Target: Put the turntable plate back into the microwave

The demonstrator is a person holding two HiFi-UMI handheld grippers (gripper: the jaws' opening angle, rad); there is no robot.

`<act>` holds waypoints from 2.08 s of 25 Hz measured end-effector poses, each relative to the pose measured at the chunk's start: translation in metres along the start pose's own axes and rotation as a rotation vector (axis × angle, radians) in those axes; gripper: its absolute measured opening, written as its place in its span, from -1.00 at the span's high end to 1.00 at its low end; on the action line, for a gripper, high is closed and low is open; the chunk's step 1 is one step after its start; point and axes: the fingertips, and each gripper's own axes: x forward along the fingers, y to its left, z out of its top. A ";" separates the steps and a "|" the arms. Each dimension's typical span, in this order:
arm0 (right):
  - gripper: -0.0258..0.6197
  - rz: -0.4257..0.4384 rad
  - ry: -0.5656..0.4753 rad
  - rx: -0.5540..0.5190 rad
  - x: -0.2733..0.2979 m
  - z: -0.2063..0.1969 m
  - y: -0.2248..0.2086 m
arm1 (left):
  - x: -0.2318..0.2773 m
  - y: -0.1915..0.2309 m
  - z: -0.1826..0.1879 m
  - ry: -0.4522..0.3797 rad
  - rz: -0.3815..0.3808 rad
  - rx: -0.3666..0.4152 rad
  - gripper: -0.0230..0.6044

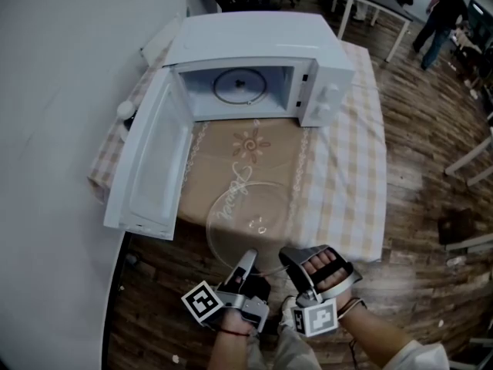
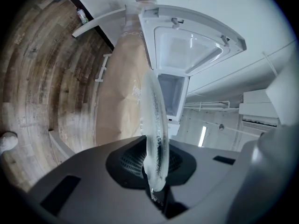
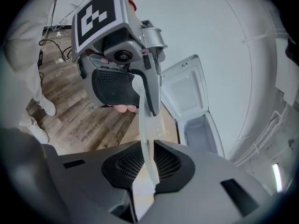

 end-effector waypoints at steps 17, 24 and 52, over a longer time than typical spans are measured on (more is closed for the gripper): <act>0.70 -0.124 -0.002 0.049 0.012 -0.020 -0.047 | 0.043 -0.044 0.007 0.029 -0.086 0.114 0.82; 0.70 -0.141 -0.027 0.045 0.020 -0.039 -0.068 | 0.069 -0.054 0.007 0.013 -0.104 0.126 0.81; 0.70 -0.229 0.035 0.032 0.127 -0.059 -0.151 | 0.164 -0.086 0.099 0.017 -0.172 0.141 0.79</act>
